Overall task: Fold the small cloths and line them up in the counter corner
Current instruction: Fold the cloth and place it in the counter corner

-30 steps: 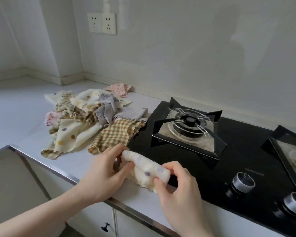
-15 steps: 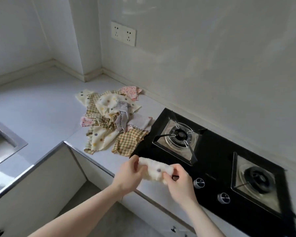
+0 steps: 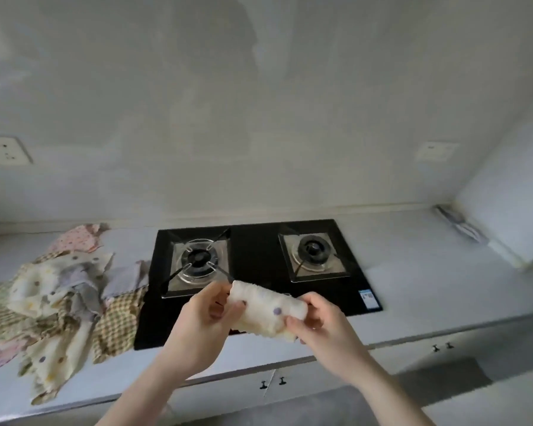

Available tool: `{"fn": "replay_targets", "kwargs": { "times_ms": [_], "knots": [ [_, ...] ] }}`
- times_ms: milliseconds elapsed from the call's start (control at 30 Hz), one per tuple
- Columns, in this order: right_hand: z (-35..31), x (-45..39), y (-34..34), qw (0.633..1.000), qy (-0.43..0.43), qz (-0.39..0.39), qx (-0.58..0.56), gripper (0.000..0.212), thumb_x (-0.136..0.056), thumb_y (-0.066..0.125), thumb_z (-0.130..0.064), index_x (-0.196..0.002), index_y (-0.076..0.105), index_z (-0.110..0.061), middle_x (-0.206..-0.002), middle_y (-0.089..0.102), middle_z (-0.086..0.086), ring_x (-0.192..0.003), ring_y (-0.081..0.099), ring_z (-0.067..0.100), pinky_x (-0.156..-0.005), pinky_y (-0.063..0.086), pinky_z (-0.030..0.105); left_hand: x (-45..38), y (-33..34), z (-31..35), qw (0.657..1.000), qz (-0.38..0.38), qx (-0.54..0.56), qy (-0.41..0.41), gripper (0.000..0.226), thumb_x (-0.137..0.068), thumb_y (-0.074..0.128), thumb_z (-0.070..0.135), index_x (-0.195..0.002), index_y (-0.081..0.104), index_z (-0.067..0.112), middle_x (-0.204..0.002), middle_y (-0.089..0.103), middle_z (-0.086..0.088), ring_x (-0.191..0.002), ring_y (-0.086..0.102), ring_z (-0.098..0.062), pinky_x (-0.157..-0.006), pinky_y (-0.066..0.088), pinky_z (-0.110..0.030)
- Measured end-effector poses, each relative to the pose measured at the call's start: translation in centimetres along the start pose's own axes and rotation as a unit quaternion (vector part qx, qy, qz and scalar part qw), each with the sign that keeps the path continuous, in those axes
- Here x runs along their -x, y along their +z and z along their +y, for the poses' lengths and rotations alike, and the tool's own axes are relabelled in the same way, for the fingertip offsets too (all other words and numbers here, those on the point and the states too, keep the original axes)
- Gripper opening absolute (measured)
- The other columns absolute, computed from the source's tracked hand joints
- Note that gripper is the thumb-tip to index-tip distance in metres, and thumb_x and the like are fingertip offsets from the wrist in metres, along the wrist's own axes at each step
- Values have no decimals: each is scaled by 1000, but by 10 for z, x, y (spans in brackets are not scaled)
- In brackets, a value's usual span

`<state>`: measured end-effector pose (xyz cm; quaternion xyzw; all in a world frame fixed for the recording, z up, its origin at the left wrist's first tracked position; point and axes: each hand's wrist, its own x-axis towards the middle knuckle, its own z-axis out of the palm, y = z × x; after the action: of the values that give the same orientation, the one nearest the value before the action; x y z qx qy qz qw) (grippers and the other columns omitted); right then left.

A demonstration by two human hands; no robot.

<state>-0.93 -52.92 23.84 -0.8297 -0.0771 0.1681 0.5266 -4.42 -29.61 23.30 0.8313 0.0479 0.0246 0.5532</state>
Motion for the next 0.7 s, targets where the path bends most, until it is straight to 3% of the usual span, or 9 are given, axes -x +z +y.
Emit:
{"fn": "replay_targets", "kwargs": {
  "times_ms": [100,200,300,367,467,600,700],
  "knots": [
    [9,9,-48,998,7,62,-28,25,-88,75,-42,-105,66,-26,-100,76,-8,-90,72,10,-79,59,33,-25,33,38,998,-54,2,31,5,-98,67,27,-100,66,32,-92,73,17,-85,70,-5,-71,54,-19],
    [28,18,-97,993,17,108,-41,40,-83,72,-56,-109,67,-26,-102,76,-9,-90,72,9,-82,62,33,-53,75,68,994,-89,-24,51,7,-96,67,34,-98,69,27,-89,74,10,-81,71,-7,-69,55,-21],
    [47,25,-145,987,33,143,-59,59,-73,68,-72,-110,67,-27,-101,75,-9,-88,72,8,-77,58,25,-85,124,94,992,-103,-48,51,16,-95,66,42,-95,70,27,-87,74,4,-79,70,-8,-67,56,-23],
    [63,28,-179,984,40,161,-70,49,-79,69,-66,-107,68,-25,-97,76,-5,-86,73,11,-74,55,22,-105,163,114,990,-122,-48,51,17,-95,67,42,-95,71,25,-86,74,5,-79,71,-8,-70,55,-24],
    [96,25,-241,980,48,182,-66,23,-93,69,-44,-101,69,-23,-92,77,-2,-83,74,15,-77,57,29,-129,231,142,987,-145,-50,51,14,-96,68,36,-91,72,24,-84,74,11,-78,71,-10,-77,59,-34],
    [137,23,-325,976,87,193,-55,17,-94,70,-36,-98,69,-19,-85,77,-2,-79,74,12,-77,59,34,-152,317,165,984,-160,-62,52,4,-94,72,29,-91,73,27,-86,73,23,-78,69,-2,-85,60,-37],
    [160,10,-377,976,109,184,-36,22,-92,71,-41,-98,70,-20,-83,77,-2,-79,74,13,-78,60,38,-170,362,174,982,-174,-64,20,16,-87,78,43,-93,74,29,-88,76,11,-81,72,-7,-86,60,-36]
  ]
}}
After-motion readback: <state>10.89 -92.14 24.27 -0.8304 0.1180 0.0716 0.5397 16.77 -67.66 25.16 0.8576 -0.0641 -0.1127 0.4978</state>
